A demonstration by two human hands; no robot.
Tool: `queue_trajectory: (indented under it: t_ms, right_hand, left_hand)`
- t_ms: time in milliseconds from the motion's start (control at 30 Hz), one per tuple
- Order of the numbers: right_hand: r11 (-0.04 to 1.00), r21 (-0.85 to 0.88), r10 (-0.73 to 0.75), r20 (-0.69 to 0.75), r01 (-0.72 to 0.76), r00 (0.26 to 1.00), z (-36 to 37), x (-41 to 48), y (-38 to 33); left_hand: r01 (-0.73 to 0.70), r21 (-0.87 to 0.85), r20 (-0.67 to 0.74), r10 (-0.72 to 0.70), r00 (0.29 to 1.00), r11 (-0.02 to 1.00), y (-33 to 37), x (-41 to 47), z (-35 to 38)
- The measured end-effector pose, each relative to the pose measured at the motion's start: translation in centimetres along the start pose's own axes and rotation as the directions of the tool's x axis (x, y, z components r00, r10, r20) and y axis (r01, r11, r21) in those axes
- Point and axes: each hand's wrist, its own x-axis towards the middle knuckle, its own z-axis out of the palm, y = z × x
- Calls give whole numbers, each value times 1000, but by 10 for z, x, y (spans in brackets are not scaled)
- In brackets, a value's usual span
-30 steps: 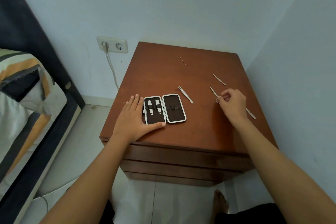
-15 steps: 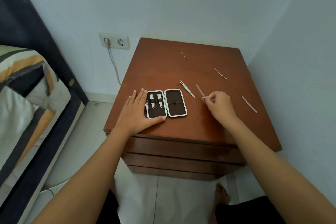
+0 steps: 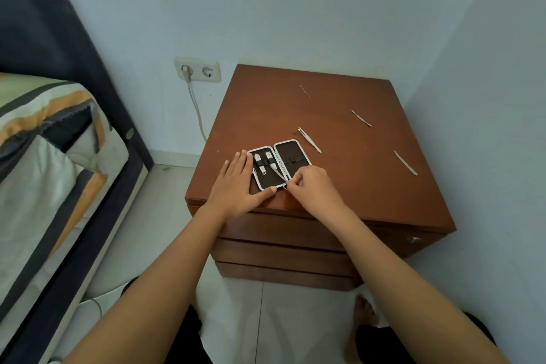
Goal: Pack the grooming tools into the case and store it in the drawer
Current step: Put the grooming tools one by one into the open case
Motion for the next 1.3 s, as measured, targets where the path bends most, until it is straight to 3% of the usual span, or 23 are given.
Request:
queue_trajectory:
  t_ms: [400, 567, 700, 933, 1033, 1133, 1300]
  right_hand:
    - [986, -166, 3, 62, 7, 998, 10, 9, -25]
    - [975, -105, -205, -89, 196, 975, 18, 8, -15]
    - [912, -122, -404, -91, 392, 910, 23, -2, 0]
    - [871, -133, -483, -55, 473, 874, 25, -2, 4]
    - [908, -24, -419, -132, 419, 899, 19, 5, 8]
    - [963, 61, -241, -237, 262, 941, 2, 34, 18]
    - [1000, 6, 21, -151, -20, 988, -15, 89, 36]
  left_hand:
    - [-47, 15, 67, 46, 997, 999, 0, -7, -7]
    - [-64, 43, 42, 62, 997, 997, -2, -8, -3]
    - [-78, 68, 38, 75, 996, 995, -5, -7, -2]
    - [-85, 88, 37, 82, 996, 992, -6, -7, -1]
    - [-85, 95, 21, 84, 996, 992, -6, -7, 1]
    - [-72, 89, -19, 74, 997, 993, -6, -8, 4]
    - [-59, 92, -47, 64, 997, 994, -5, -7, 5]
